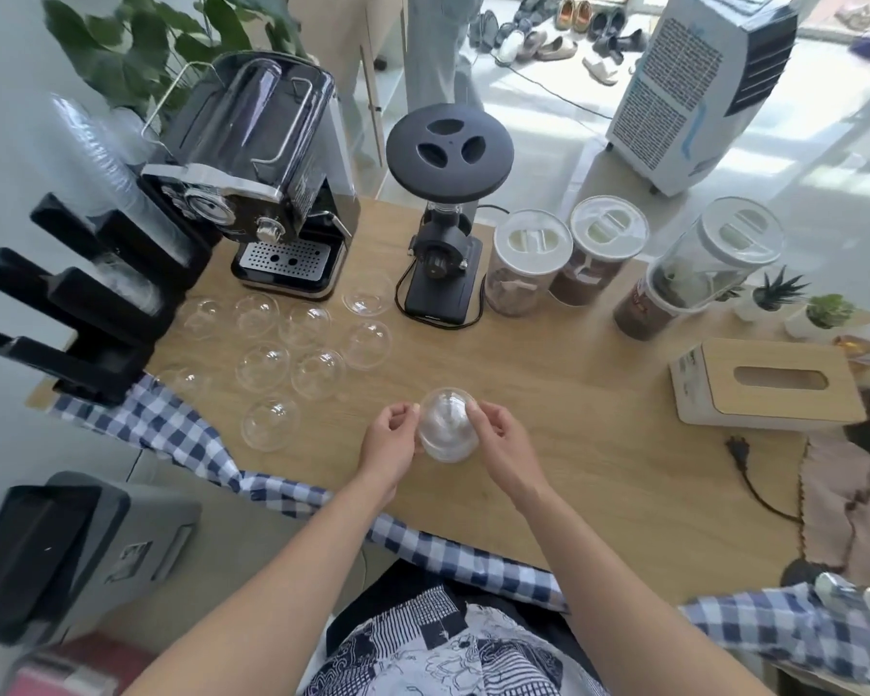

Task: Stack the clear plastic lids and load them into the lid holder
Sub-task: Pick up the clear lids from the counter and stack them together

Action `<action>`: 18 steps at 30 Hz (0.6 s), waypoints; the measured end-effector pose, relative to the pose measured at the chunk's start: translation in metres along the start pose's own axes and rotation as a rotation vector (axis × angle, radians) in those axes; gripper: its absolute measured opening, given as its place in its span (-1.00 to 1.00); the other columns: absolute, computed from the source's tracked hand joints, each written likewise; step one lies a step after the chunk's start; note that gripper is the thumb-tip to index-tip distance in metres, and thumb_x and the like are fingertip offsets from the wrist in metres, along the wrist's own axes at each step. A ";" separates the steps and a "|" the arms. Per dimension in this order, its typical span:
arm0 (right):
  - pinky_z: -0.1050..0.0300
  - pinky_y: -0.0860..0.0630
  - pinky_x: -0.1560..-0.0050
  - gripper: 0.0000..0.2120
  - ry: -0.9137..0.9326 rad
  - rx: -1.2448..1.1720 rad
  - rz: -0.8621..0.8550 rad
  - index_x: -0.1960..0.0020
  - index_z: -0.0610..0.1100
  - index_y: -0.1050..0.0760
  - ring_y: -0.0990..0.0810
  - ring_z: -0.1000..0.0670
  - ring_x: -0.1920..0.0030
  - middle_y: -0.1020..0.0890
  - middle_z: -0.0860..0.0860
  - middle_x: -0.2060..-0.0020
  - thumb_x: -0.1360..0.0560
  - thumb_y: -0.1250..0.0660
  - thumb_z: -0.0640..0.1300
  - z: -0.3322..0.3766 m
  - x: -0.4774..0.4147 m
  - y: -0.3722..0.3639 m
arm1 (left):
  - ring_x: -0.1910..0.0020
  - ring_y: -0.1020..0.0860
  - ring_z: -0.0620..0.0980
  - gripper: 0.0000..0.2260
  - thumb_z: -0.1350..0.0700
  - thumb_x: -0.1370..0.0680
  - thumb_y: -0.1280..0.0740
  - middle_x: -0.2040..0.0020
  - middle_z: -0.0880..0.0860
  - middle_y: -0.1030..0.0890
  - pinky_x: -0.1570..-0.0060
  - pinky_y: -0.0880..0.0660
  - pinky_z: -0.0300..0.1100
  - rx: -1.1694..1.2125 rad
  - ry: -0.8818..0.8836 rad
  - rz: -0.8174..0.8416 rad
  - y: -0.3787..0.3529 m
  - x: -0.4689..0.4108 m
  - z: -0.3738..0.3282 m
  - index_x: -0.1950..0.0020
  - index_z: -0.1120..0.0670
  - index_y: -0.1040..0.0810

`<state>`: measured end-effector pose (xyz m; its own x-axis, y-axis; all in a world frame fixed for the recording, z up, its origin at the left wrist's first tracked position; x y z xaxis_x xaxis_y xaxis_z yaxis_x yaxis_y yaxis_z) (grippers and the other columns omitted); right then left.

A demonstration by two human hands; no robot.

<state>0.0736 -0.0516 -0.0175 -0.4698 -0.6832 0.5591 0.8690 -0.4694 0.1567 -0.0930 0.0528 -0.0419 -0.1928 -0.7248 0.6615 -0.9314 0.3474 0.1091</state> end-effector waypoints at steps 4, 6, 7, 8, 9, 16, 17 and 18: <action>0.27 -0.54 -0.15 -0.68 0.025 0.018 0.049 -0.36 0.12 -0.58 -0.62 0.27 -0.18 -0.68 0.27 -0.16 -0.73 -0.31 0.27 0.002 0.003 -0.005 | -0.15 -0.76 0.01 -0.77 -0.08 -0.76 -0.35 -0.26 -0.03 -0.72 -0.19 -0.74 0.04 0.031 0.007 0.001 0.003 0.016 0.000 -0.38 -0.07 -0.63; 0.22 -0.56 -0.22 -0.63 0.045 0.030 0.097 -0.39 0.09 -0.61 -0.65 0.24 -0.22 -0.70 0.24 -0.20 -0.73 -0.30 0.27 0.004 0.001 -0.011 | -0.18 -0.75 -0.02 -0.72 -0.12 -0.75 -0.34 -0.27 -0.06 -0.72 -0.21 -0.73 0.03 0.038 -0.003 0.008 0.007 0.022 0.002 -0.43 -0.10 -0.62; 0.24 -0.56 -0.21 -0.59 0.050 0.035 0.120 -0.42 0.06 -0.62 -0.65 0.23 -0.23 -0.69 0.24 -0.22 -0.73 -0.30 0.27 0.004 -0.001 -0.016 | -0.19 -0.74 -0.04 -0.71 -0.13 -0.75 -0.35 -0.27 -0.07 -0.72 -0.22 -0.73 0.02 0.033 -0.012 0.004 0.011 0.024 0.004 -0.44 -0.10 -0.63; 0.27 -0.55 -0.19 -0.56 0.057 0.045 0.132 -0.46 0.02 -0.63 -0.64 0.24 -0.24 -0.69 0.24 -0.23 -0.74 -0.30 0.26 0.004 -0.003 -0.019 | -0.20 -0.74 -0.05 -0.70 -0.13 -0.74 -0.35 -0.27 -0.07 -0.73 -0.23 -0.72 0.02 0.036 -0.022 0.002 0.015 0.025 0.006 -0.45 -0.10 -0.63; 0.30 -0.54 -0.18 -0.54 0.066 0.060 0.141 -0.48 -0.01 -0.62 -0.64 0.26 -0.23 -0.69 0.22 -0.24 -0.74 -0.29 0.24 0.006 -0.004 -0.022 | -0.21 -0.75 -0.06 -0.69 -0.13 -0.74 -0.35 -0.28 -0.06 -0.74 -0.24 -0.72 0.01 0.044 -0.029 -0.001 0.019 0.026 0.009 -0.45 -0.10 -0.64; -0.01 -0.59 -0.44 -0.56 0.096 0.145 0.142 -0.50 -0.08 -0.61 -0.67 0.11 -0.29 -0.72 0.07 -0.31 -0.77 -0.28 0.16 0.026 -0.022 -0.058 | -0.23 -0.75 -0.04 -0.69 -0.14 -0.73 -0.38 -0.29 -0.03 -0.75 -0.29 -0.70 0.03 0.089 -0.067 -0.020 0.052 0.006 0.002 -0.44 -0.10 -0.65; -0.03 -0.57 -0.45 -0.56 0.102 0.162 0.127 -0.51 -0.10 -0.60 -0.66 0.07 -0.32 -0.71 0.05 -0.33 -0.78 -0.27 0.14 0.031 -0.027 -0.063 | -0.22 -0.75 -0.05 -0.68 -0.14 -0.73 -0.38 -0.29 -0.03 -0.75 -0.28 -0.70 0.02 0.095 -0.075 -0.011 0.055 -0.001 -0.003 -0.44 -0.09 -0.65; -0.02 -0.56 -0.46 -0.55 0.107 0.183 0.111 -0.52 -0.12 -0.58 -0.65 0.04 -0.35 -0.70 0.03 -0.36 -0.79 -0.26 0.13 0.037 -0.033 -0.069 | -0.20 -0.76 -0.06 -0.68 -0.13 -0.73 -0.38 -0.27 -0.03 -0.75 -0.27 -0.70 0.01 0.096 -0.079 0.000 0.059 -0.007 -0.009 -0.45 -0.08 -0.64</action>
<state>0.0352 0.0238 -0.0162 -0.3754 -0.7848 0.4932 0.9252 -0.2856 0.2497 -0.1438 0.0839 -0.0337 -0.2129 -0.7709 0.6003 -0.9559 0.2915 0.0354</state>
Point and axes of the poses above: each hand's wrist, its own x-axis away from the middle knuckle, its own y-axis out of the back of the hand, z = x × y, the point moved 5 cm from there along -x, towards the middle knuckle
